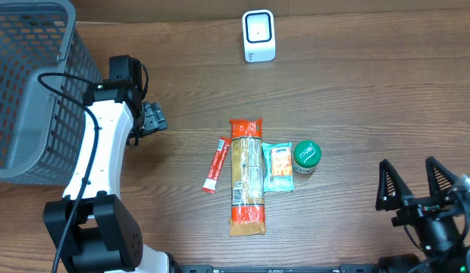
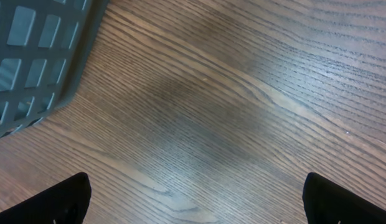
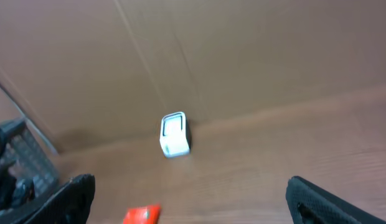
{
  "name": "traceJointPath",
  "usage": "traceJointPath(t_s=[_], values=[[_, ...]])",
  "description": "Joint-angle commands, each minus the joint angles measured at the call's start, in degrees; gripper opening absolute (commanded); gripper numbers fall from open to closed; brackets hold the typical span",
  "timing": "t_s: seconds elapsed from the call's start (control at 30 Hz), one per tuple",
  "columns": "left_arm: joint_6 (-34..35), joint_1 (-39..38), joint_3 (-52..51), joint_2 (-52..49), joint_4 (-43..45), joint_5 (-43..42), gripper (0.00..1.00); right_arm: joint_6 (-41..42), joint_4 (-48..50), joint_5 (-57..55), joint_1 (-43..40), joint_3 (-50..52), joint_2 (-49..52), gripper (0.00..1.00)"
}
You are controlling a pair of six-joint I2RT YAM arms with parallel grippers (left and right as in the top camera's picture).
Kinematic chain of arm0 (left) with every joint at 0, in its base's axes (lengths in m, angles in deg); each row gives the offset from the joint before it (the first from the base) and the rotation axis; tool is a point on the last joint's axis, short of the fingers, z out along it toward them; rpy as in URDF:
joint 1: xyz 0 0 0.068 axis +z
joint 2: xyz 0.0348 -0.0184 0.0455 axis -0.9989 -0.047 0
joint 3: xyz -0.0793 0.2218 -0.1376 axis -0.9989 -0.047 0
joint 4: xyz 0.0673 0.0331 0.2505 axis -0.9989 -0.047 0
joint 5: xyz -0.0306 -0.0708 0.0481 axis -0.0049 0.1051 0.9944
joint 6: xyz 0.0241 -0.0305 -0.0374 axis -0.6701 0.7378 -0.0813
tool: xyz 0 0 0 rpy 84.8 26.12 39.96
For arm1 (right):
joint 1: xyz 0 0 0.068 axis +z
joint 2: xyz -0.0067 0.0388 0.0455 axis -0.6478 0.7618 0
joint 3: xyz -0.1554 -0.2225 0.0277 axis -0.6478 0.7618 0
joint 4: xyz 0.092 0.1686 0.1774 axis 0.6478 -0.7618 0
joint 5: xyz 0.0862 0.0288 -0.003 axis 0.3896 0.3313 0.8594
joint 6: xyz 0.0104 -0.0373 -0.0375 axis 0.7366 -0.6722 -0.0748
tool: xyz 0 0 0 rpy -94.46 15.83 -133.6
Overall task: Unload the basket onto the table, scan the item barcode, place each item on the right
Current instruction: 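Move the right gripper from rest over the green-lidded jar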
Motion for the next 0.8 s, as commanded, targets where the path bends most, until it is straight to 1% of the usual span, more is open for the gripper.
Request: traceJointPath(t_s=[0.0,0.13,0.3,0.37,0.4,0.5,0.57,0.67,0.77], values=[[-1.5,-0.1,1.1,1.2,0.0,0.4,1.00,0.0,-4.6,-0.3,-0.2,-6.0,7.1,1.00],[-1.5,-0.1,1.1,1.2,0.0,0.4,1.00,0.0,-9.7,-0.3,-0.2,-10.3,14.8,1.00],[-1.5,-0.1,1.1,1.2,0.0,0.4,1.00,0.0,-9.2,0.9,-0.2,-10.8,21.0,1.00],[-1.5,-0.1,1.1,1.2,0.0,0.4,1.00,-0.2,-9.0,4.2,-0.2,-10.8,22.5,1.00],[-1.5,-0.1,1.1,1.2,0.0,0.4,1.00,-1.5,-9.0,6.2,-0.2,-10.8,23.2,1.00],[-1.5,-0.1,1.1,1.2,0.0,0.4,1.00,-2.6,-10.1,6.5,-0.2,-10.8,25.5,0.89],[-1.5,-0.1,1.1,1.2,0.0,0.4,1.00,-2.6,-10.7,6.6,-0.2,-11.2,28.0,0.87],[-1.5,-0.1,1.1,1.2,0.0,0.4,1.00,-2.6,-14.4,6.6,-0.2,-15.7,34.4,0.85],[-1.5,-0.1,1.1,1.2,0.0,0.4,1.00,-2.9,-22.7,6.5,-0.2,-24.7,43.4,0.85]])
